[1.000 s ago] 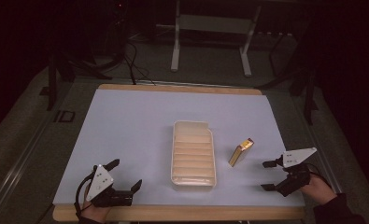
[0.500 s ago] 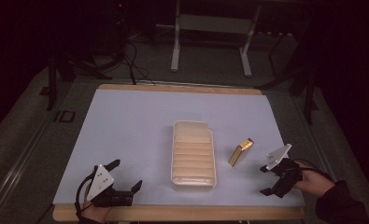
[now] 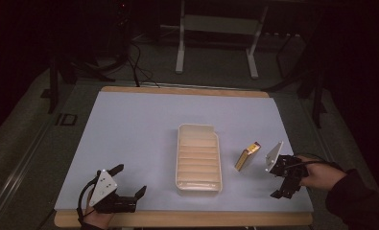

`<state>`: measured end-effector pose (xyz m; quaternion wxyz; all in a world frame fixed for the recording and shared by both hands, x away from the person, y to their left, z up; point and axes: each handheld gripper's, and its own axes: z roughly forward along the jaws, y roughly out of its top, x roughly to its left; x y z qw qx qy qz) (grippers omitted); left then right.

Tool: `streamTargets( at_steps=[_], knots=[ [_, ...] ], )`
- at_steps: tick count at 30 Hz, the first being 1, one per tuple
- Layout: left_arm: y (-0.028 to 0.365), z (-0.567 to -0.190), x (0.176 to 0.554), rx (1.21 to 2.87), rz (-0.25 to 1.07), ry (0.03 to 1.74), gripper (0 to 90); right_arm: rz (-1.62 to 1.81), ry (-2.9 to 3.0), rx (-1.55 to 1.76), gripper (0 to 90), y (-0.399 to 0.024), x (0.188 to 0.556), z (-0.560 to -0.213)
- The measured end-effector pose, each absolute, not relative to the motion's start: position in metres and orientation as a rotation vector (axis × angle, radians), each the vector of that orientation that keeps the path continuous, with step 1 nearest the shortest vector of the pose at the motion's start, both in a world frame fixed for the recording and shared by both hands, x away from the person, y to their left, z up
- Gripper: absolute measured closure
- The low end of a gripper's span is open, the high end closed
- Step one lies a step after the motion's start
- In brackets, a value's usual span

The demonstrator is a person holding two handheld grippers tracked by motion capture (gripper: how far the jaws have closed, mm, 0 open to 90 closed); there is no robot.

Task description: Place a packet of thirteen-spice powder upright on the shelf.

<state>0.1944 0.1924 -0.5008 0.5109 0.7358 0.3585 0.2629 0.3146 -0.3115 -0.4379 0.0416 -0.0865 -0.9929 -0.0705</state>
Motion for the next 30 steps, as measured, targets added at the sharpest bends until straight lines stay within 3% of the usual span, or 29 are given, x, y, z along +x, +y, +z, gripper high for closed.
streamTargets(
  at_steps=[7, 30],
  knots=[
    [0.192, -0.501, 0.194, 1.772, 0.629, 0.864, 0.0, -0.102, -2.994, -0.161, 14.6, -0.303, 0.315, -0.425],
    [0.194, -0.502, 0.191, 1.780, 0.626, 0.870, 0.0, -0.191, -3.224, 0.073, 21.6, -0.287, 0.337, -0.364]
  ],
)
